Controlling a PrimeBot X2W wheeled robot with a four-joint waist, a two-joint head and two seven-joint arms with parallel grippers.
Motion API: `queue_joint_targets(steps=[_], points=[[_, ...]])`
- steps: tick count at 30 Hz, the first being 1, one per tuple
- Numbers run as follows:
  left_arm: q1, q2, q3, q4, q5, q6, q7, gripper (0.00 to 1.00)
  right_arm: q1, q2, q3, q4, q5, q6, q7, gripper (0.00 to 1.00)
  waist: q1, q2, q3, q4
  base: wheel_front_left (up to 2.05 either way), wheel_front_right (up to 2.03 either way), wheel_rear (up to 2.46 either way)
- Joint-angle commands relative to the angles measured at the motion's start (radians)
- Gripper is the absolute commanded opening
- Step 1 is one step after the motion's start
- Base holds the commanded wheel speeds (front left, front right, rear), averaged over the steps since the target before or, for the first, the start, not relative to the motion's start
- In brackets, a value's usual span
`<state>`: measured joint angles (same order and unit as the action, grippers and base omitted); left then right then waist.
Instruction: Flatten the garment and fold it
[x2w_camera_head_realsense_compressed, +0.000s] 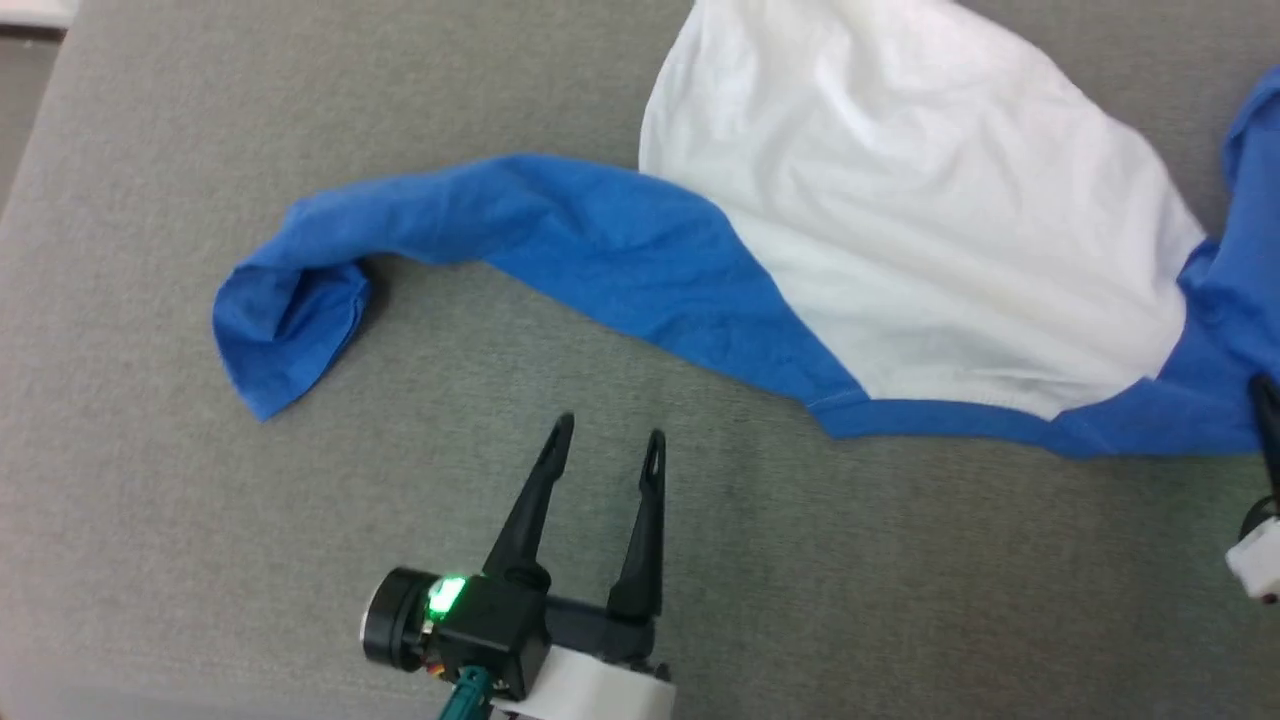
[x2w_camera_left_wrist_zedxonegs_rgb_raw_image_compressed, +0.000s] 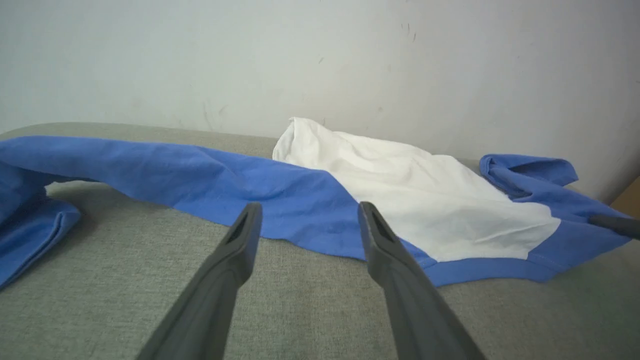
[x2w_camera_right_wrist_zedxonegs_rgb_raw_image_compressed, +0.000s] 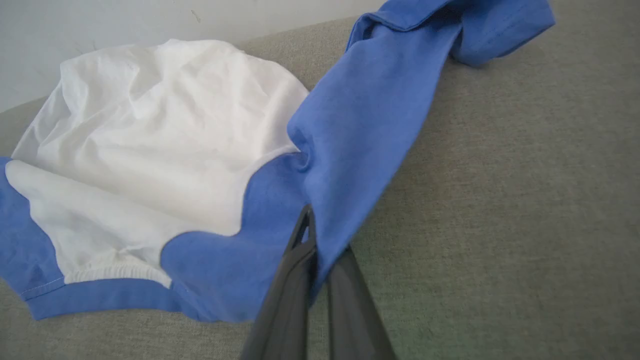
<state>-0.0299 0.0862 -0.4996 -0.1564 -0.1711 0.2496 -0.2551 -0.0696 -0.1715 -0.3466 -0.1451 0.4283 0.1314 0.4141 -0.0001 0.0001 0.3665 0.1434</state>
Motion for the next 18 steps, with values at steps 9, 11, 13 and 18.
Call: queue_joint_targets(steps=[9, 11, 13, 18], points=[[-0.148, 0.136, -0.048, 0.043, 0.08, -0.113, 0.285, 1.0, 0.014, 0.041, 0.019, -0.047, -0.011, -0.001, 0.004, 0.0, 0.0001, -0.0001, -0.015, -0.04, 0.0, 0.0, 0.0], [-0.223, 0.167, -0.079, 0.056, 0.126, -0.158, 0.355, 1.0, 0.008, 0.038, 0.026, -0.053, -0.01, -0.001, 0.006, 0.0, 0.0001, -0.0001, -0.001, -0.039, 0.0, 0.0, 0.0], [-0.293, 0.181, -0.11, 0.075, 0.163, -0.199, 0.415, 1.0, 0.0, 0.031, 0.038, -0.059, -0.008, -0.001, 0.008, 0.0, 0.0001, -0.0001, 0.016, -0.04, 0.0, 0.0, 0.0], [-0.411, 0.175, -0.156, 0.157, 0.184, -0.279, 0.511, 1.0, -0.024, 0.015, 0.071, -0.065, 0.005, -0.001, 0.011, 0.0, 0.0001, -0.0001, 0.054, -0.05, 0.0, 0.0, 0.0]])
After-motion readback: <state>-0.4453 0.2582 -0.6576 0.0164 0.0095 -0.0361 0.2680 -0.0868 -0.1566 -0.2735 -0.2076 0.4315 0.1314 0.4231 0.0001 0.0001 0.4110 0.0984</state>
